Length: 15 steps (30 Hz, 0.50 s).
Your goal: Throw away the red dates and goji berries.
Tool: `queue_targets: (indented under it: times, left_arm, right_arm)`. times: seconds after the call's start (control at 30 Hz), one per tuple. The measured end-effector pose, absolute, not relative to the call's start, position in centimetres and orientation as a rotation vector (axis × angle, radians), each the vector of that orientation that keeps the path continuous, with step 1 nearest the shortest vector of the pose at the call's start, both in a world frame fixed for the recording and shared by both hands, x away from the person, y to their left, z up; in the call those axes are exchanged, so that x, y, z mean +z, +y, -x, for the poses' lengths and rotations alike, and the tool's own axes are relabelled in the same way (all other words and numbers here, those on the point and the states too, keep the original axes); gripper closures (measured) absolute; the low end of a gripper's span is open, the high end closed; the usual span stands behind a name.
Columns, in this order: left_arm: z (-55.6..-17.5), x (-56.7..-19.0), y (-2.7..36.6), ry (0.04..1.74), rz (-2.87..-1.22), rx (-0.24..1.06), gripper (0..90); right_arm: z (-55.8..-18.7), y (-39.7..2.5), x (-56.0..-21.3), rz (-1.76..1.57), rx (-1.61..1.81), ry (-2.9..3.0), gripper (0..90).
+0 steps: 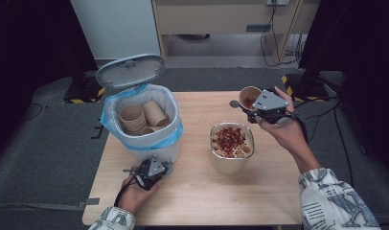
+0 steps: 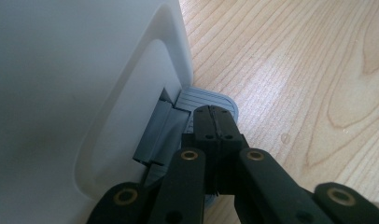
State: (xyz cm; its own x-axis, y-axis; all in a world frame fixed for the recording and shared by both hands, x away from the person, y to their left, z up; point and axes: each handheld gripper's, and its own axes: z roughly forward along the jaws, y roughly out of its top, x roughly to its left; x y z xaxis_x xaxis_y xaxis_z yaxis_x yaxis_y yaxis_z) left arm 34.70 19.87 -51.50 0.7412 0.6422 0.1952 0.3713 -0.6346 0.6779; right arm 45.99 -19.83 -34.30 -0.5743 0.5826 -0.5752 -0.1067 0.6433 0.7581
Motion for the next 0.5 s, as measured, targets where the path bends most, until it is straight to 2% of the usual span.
queue_targets:
  times: [0.2, 0.5]
  left_arm:
    - [-34.7, -51.5, 19.9, 0.759, -2.314, 0.567, 89.9]
    - [-34.7, -51.5, 19.9, 0.76, -2.312, 0.566, 89.9]
  right_arm:
    - [-45.7, -18.3, -34.8, -0.304, 0.966, 2.021, 28.3]
    - [-45.6, -18.6, -35.0, -0.298, 0.913, 2.03, 28.3]
